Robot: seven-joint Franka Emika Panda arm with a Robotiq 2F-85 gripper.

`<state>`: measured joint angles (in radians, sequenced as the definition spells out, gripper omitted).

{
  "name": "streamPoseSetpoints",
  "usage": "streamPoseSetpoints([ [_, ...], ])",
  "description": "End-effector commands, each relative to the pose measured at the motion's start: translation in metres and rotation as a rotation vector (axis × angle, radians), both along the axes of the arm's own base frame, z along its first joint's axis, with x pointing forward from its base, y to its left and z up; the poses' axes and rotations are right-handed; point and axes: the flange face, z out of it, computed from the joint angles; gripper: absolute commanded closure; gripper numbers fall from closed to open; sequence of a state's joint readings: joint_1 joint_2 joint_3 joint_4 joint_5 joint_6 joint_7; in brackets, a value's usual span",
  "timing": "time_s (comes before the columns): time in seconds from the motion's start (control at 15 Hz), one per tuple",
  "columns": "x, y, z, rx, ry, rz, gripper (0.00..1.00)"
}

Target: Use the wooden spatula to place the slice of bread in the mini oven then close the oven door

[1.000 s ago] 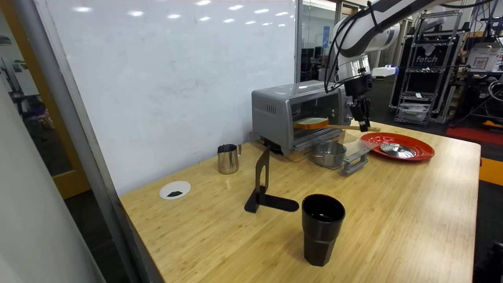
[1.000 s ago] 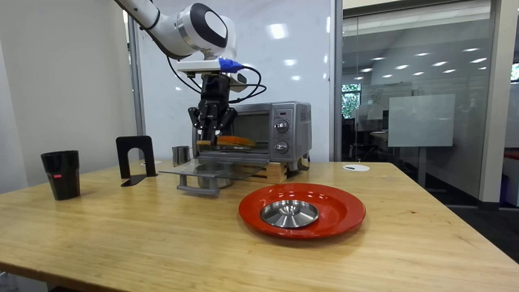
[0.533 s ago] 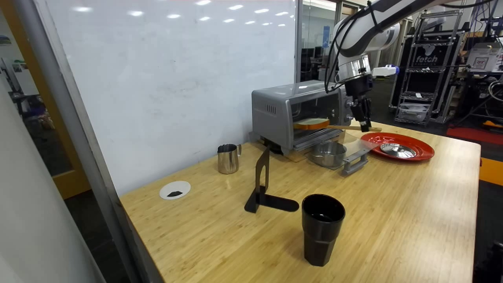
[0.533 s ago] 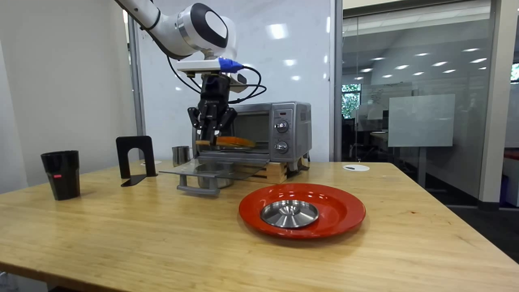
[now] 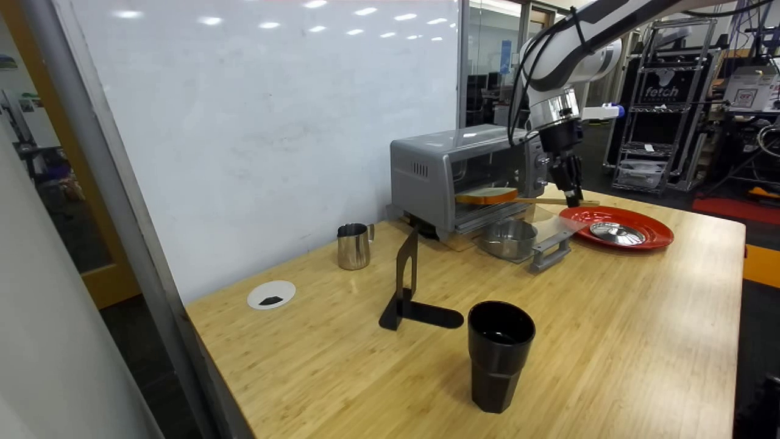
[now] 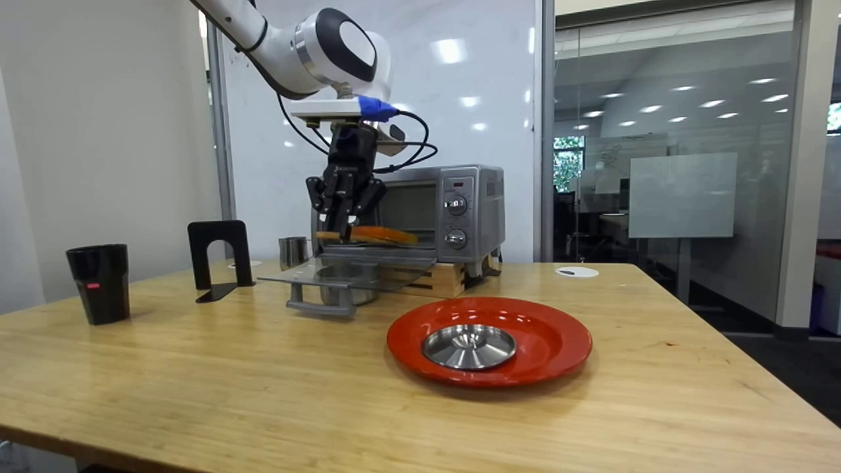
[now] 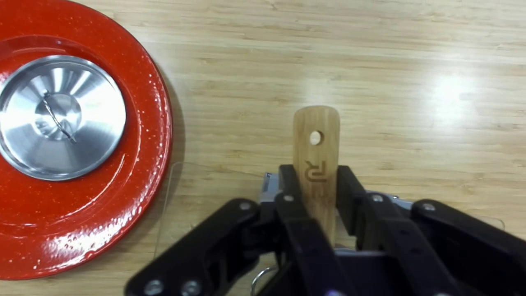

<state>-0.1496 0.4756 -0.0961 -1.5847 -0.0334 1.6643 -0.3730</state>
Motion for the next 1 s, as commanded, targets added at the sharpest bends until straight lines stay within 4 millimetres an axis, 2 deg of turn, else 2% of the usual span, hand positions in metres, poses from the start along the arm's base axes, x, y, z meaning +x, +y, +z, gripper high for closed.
streamPoseSetpoints([
  [0.0,0.008,-0.004,0.000,0.049,0.024,-0.019,0.93],
  [0.93,0.028,0.007,0.017,0.094,0.071,-0.015,0.93],
])
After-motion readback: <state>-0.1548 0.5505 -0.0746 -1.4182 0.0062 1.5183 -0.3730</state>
